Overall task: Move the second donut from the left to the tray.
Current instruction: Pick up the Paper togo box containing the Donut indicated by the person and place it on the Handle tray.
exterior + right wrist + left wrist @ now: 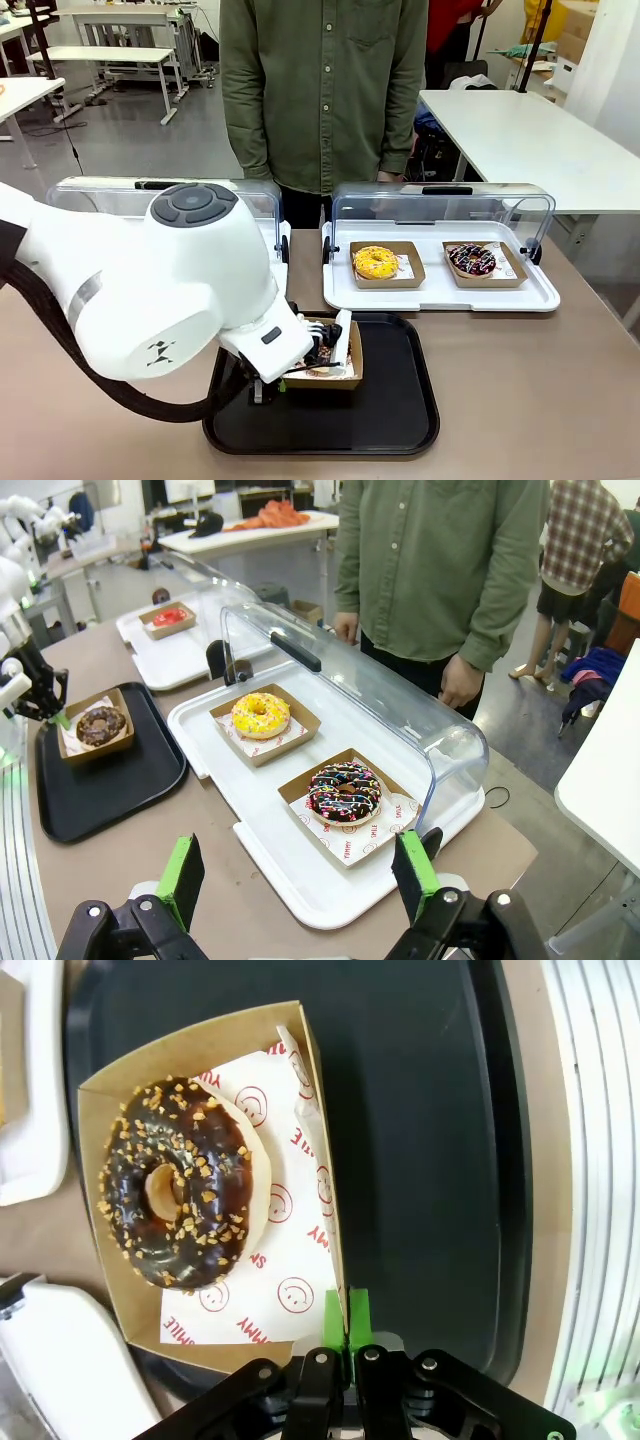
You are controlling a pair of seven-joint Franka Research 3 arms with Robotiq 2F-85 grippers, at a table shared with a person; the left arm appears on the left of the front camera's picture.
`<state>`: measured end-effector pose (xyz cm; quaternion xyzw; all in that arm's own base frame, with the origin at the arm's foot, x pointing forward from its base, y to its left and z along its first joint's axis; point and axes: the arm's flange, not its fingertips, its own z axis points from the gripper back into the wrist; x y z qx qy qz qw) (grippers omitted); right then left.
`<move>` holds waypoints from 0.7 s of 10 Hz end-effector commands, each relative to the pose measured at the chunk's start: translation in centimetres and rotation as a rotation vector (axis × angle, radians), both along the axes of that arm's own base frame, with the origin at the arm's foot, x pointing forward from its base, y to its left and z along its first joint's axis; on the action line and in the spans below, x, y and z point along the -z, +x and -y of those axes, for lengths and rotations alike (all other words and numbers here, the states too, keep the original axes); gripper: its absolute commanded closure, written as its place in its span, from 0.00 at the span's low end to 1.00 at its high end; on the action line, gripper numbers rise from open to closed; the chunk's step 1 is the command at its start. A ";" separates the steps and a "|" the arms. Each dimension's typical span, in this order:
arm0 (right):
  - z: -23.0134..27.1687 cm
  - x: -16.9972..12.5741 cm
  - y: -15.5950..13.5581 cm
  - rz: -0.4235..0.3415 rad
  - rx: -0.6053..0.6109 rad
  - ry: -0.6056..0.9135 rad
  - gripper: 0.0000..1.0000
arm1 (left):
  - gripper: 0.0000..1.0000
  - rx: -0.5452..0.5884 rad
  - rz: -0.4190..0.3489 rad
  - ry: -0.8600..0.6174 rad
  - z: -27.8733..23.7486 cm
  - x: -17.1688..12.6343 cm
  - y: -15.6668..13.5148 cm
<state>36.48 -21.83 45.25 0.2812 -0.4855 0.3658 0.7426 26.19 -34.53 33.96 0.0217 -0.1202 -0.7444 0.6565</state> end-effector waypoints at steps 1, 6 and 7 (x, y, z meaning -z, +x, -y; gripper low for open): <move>0.0 0.0 0.3 0.046 0.001 0.011 0.00 | 0.98 -0.021 0.023 0.007 -0.1 1.4 -1.0; 0.0 0.0 0.3 0.046 0.001 0.011 0.00 | 0.98 -0.021 -0.003 0.023 0.5 3.0 -0.9; 0.0 0.0 0.3 0.046 0.001 0.011 0.00 | 0.98 -0.025 -0.013 0.030 0.5 3.1 -0.8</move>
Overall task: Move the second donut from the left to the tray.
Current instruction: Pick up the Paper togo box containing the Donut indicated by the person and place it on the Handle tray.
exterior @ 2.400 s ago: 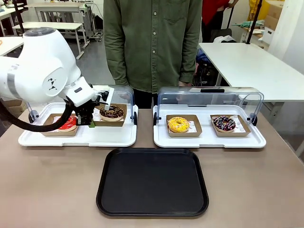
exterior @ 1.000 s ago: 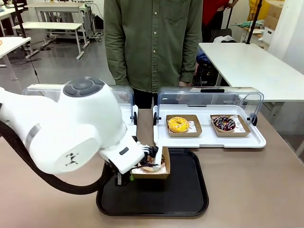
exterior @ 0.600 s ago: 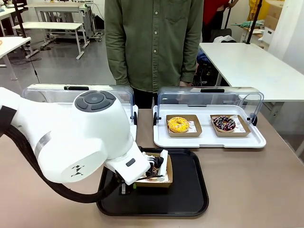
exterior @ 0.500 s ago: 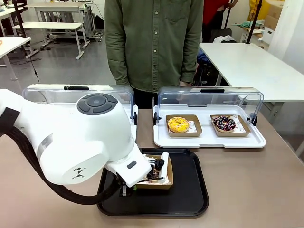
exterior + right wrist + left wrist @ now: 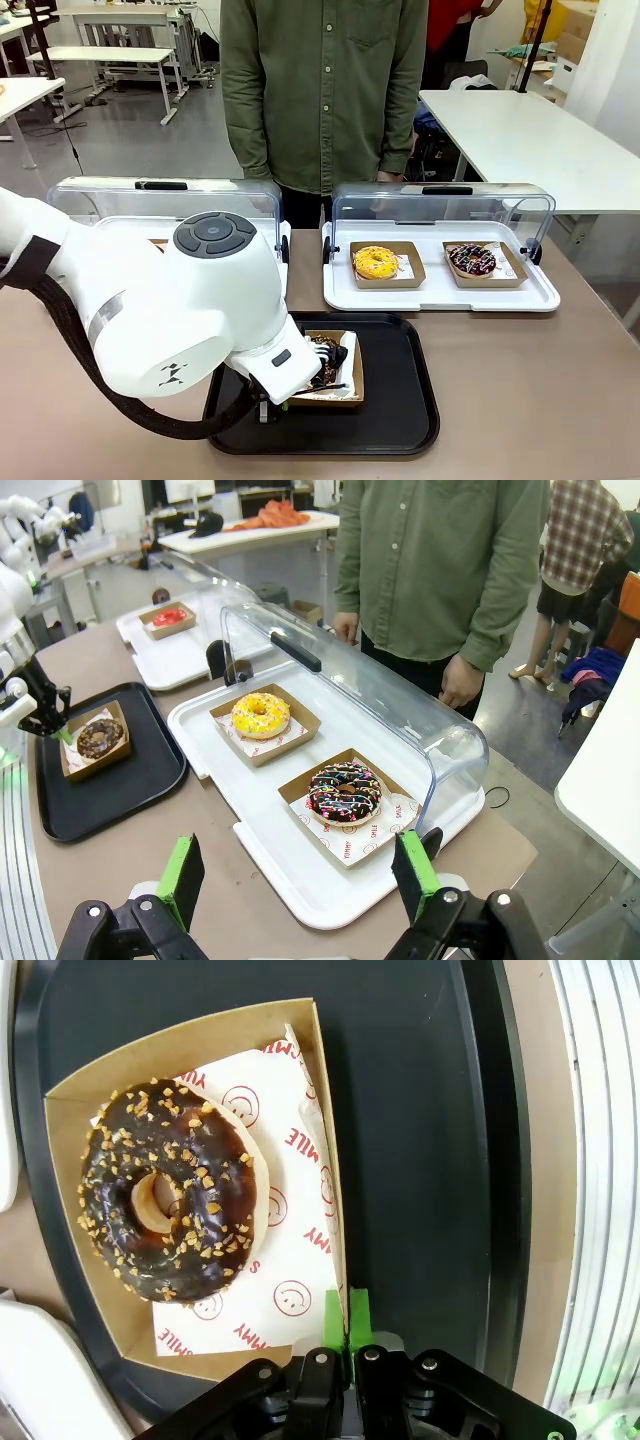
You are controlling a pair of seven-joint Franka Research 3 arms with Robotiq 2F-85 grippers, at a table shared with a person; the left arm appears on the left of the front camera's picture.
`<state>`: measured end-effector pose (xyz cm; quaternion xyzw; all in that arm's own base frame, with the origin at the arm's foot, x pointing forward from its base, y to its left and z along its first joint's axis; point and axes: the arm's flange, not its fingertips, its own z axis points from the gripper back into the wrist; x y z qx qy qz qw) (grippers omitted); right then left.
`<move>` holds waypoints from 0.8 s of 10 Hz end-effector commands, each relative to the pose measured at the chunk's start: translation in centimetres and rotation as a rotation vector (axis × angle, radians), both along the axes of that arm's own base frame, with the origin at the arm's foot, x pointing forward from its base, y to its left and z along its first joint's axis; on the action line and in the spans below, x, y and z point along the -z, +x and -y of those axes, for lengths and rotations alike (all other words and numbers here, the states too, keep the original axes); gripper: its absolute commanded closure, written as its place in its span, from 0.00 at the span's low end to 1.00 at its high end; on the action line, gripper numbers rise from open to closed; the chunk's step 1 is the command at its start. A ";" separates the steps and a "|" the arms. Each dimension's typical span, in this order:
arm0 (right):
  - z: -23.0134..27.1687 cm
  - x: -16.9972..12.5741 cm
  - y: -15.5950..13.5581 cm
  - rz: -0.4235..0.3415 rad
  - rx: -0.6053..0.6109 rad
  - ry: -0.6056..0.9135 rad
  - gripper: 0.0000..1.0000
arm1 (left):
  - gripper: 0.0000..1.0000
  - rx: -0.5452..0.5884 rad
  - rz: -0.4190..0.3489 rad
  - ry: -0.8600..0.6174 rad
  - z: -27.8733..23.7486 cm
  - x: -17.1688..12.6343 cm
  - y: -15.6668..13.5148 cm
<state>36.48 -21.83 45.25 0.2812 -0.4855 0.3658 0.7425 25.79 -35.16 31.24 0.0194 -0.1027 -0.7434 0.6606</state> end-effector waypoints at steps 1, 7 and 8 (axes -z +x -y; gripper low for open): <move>0.0 0.0 0.3 0.045 0.001 0.011 0.00 | 0.98 -0.020 0.007 0.012 -0.1 0.5 -0.2; 0.0 0.0 0.3 0.045 0.001 0.011 0.00 | 0.00 -0.036 0.008 0.018 0.0 -3.1 -0.1; 0.0 0.0 0.3 0.045 0.001 0.011 0.00 | 0.00 -0.035 0.011 0.008 0.0 -4.2 -0.1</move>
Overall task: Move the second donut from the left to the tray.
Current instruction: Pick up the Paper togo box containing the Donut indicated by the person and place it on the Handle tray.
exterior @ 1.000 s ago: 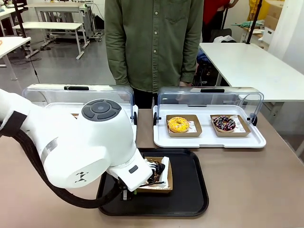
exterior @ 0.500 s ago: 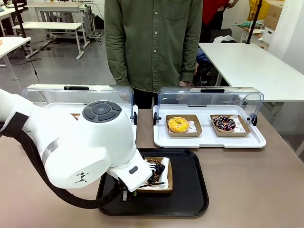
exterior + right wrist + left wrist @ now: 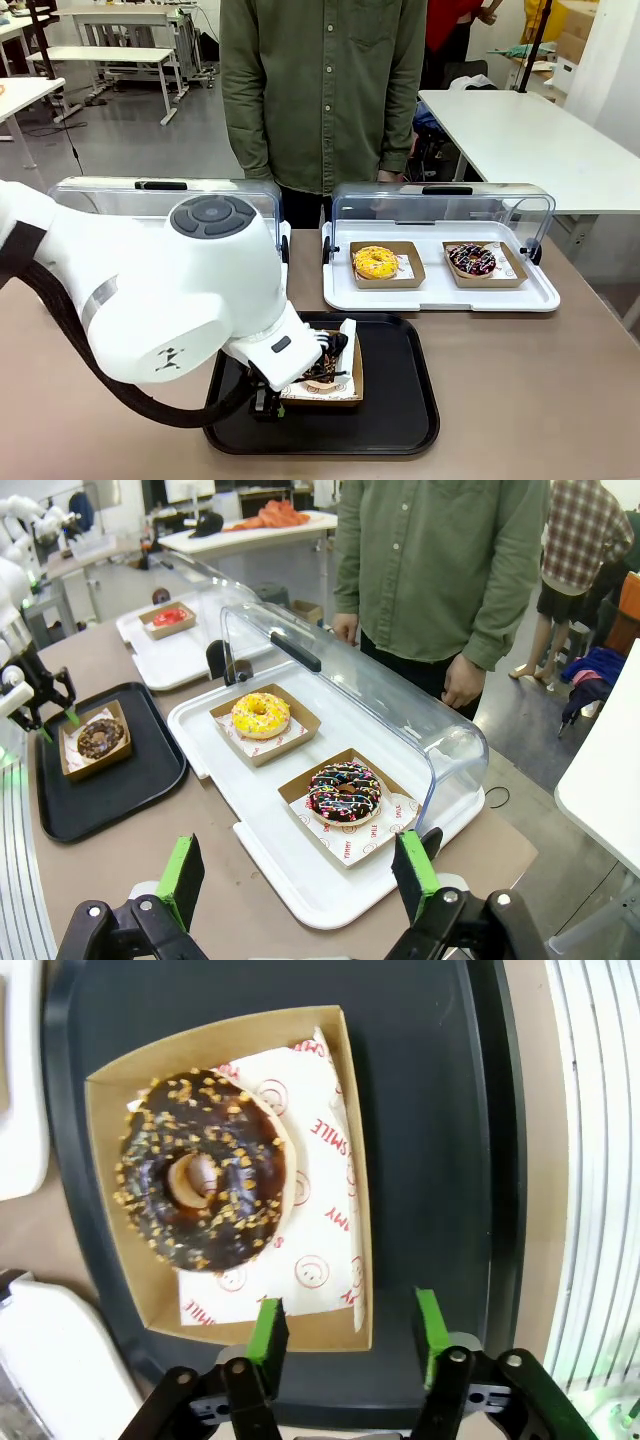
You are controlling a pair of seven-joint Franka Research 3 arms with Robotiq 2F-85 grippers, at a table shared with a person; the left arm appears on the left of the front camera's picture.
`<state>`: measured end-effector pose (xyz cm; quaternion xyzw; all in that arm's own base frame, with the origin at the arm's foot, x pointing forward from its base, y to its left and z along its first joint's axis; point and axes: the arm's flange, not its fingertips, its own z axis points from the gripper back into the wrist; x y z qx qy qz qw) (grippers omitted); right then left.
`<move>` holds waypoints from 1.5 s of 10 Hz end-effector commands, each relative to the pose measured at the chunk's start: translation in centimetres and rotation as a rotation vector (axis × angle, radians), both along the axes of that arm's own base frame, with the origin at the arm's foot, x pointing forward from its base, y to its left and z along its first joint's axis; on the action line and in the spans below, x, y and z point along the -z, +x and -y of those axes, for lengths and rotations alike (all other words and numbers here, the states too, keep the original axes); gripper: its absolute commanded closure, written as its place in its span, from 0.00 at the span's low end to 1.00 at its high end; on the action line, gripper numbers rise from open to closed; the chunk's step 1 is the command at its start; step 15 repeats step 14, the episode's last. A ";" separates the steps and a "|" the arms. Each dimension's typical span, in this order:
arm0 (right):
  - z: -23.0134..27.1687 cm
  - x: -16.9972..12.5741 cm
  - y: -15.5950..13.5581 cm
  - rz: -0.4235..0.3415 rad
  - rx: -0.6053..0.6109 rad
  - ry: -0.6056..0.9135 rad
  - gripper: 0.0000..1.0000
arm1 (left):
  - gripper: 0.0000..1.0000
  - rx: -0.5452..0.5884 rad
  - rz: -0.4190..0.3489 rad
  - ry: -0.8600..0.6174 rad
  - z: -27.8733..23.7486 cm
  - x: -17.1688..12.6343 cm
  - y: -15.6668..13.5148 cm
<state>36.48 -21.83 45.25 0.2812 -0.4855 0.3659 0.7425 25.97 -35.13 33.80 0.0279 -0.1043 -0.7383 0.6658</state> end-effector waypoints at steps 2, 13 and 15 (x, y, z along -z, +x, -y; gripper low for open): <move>0.0 0.0 0.3 0.045 0.002 0.011 0.00 | 0.00 0.005 -0.020 -0.024 0.0 -3.5 -0.5; 0.0 0.0 0.3 0.045 0.002 0.011 0.00 | 0.00 -0.013 0.004 -0.016 0.5 -4.3 -0.8; 0.0 0.0 0.3 0.045 0.002 0.011 0.00 | 0.00 -0.013 0.004 -0.016 0.5 -4.3 -0.8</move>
